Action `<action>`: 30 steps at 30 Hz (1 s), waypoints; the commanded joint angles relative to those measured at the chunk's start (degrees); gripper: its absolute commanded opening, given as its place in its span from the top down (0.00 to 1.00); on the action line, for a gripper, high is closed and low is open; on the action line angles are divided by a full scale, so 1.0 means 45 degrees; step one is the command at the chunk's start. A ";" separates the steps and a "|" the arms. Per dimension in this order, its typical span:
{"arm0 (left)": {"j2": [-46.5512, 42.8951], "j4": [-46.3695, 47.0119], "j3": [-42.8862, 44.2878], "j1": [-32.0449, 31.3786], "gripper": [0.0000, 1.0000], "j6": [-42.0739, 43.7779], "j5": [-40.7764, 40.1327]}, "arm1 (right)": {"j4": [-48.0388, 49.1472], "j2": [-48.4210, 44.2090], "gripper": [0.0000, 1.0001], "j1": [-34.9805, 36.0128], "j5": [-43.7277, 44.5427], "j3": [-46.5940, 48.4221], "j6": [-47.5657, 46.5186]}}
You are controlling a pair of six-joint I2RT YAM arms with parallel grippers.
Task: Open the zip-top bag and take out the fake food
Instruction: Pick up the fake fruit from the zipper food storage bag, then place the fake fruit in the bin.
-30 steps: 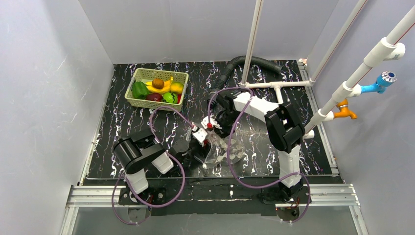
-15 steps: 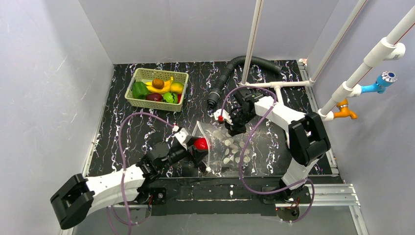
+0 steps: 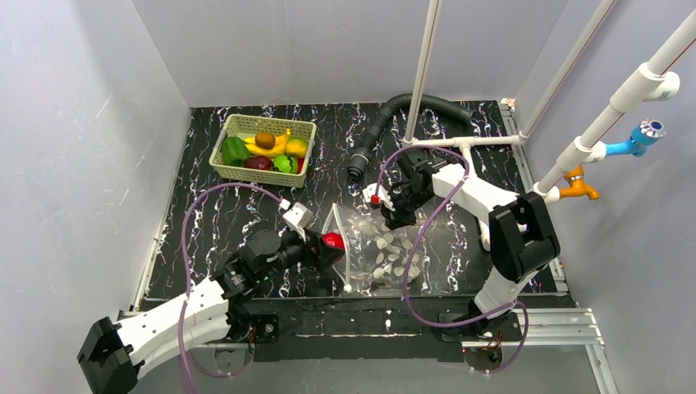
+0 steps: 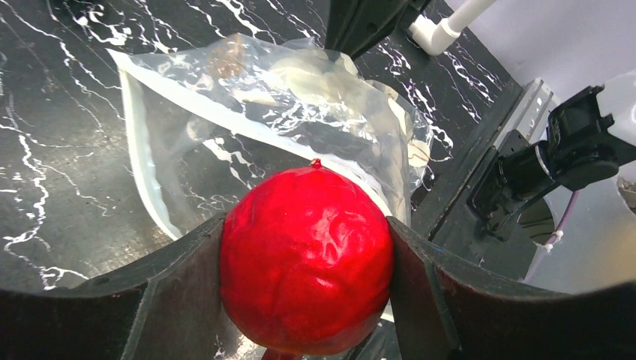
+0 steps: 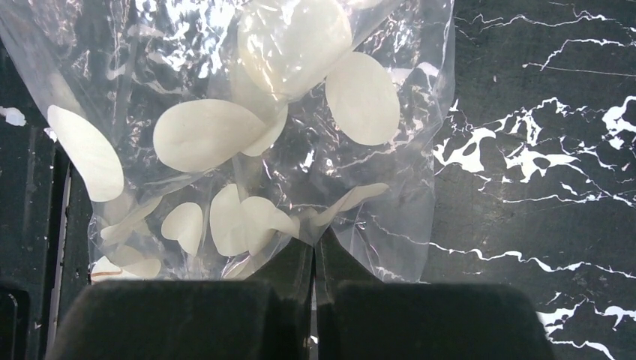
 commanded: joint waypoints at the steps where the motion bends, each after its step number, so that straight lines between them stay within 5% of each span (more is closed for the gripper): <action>1: -0.0409 -0.2291 0.1195 0.0489 1.00 -0.0220 0.0124 | 0.0090 -0.0157 0.99 -0.0235 -0.0403 -0.0067 -0.0221; 10: 0.0182 -0.5909 0.3154 0.1877 1.00 -0.0008 0.0811 | 0.0137 0.0062 0.97 -0.0412 -0.0308 -0.0089 -0.0285; 20: 0.2454 -0.7220 0.5484 0.4915 1.00 0.0485 0.2328 | 0.0643 -0.0010 0.61 -0.0455 0.0361 -0.0124 0.0517; 30: 0.5057 -0.6803 0.7322 0.7713 1.00 0.0497 0.3409 | 0.0768 -0.1348 0.46 -0.1156 -0.0342 -0.0220 0.1029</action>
